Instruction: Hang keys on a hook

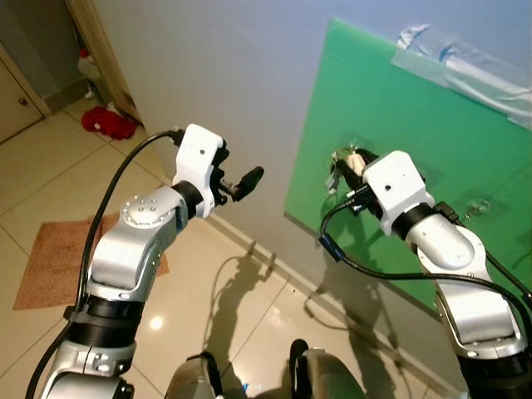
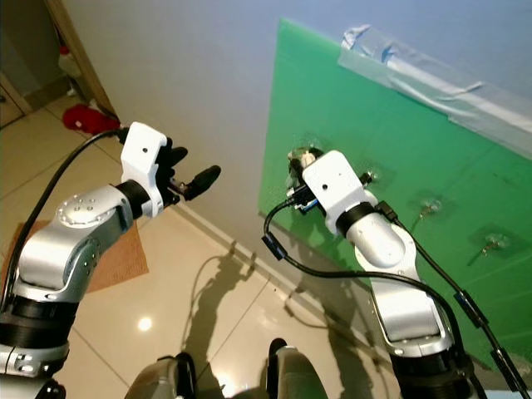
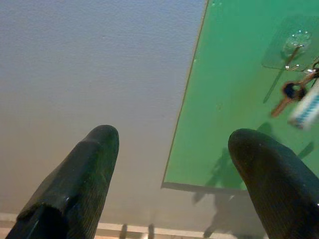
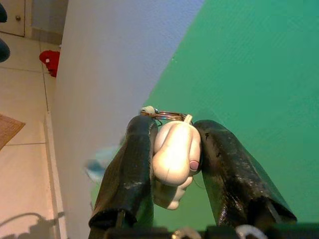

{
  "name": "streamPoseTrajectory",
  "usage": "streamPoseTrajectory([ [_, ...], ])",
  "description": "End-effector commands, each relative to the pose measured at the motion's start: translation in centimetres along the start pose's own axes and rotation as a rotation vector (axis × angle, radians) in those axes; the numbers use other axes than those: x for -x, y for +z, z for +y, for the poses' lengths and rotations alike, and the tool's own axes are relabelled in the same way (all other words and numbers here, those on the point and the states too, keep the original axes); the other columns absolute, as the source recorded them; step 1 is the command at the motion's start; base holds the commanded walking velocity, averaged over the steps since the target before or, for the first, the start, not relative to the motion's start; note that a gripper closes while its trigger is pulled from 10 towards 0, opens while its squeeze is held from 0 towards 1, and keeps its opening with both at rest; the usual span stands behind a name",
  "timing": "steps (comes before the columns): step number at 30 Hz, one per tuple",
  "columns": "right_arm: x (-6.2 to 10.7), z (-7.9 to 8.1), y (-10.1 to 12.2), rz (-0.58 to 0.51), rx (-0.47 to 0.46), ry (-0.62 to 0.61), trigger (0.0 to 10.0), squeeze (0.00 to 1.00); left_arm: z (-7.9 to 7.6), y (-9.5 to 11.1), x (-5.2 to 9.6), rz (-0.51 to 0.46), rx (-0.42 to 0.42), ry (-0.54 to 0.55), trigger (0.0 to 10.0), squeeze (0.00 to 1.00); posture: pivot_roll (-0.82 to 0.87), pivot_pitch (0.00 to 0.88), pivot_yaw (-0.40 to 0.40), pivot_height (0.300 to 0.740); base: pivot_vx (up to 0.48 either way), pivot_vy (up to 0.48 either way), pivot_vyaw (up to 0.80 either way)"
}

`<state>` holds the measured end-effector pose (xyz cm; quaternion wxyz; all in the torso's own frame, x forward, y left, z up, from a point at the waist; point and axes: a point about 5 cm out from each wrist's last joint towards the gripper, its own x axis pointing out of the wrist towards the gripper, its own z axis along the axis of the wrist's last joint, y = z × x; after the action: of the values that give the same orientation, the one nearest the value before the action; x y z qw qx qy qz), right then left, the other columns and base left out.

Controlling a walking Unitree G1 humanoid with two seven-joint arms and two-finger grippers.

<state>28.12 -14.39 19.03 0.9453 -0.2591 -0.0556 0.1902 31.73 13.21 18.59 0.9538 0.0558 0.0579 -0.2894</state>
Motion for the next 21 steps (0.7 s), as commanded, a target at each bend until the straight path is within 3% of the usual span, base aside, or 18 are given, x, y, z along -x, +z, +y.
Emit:
streamPoseTrajectory([
  [1,-0.1,-0.2,0.0,0.001,0.03,-0.01,0.0,0.0,-0.3,0.3,0.0,-0.001,-0.01,-0.016,10.0,0.0,-0.11,0.191,-0.04,0.74,0.0,0.0,0.0],
  [8,-0.9,0.0,-0.3,0.016,-0.019,-0.013,0.0,0.0,-0.1,0.4,0.1,-0.003,-0.009,-0.015,10.0,0.0,-0.11,0.198,-0.041,0.74,0.0,0.0,0.0],
  [13,-1.9,0.5,-2.0,0.064,-0.081,-0.021,0.0,0.0,0.1,0.4,0.4,0.001,-0.009,-0.007,10.0,0.0,-0.09,0.206,-0.04,0.74,0.0,0.0,0.0],
  [21,-2.2,0.7,-2.8,0.094,-0.139,-0.04,0.0,0.0,0.4,0.4,0.7,0.007,-0.013,0.005,10.0,0.0,-0.07,0.21,-0.039,0.74,0.0,0.0,0.0],
])
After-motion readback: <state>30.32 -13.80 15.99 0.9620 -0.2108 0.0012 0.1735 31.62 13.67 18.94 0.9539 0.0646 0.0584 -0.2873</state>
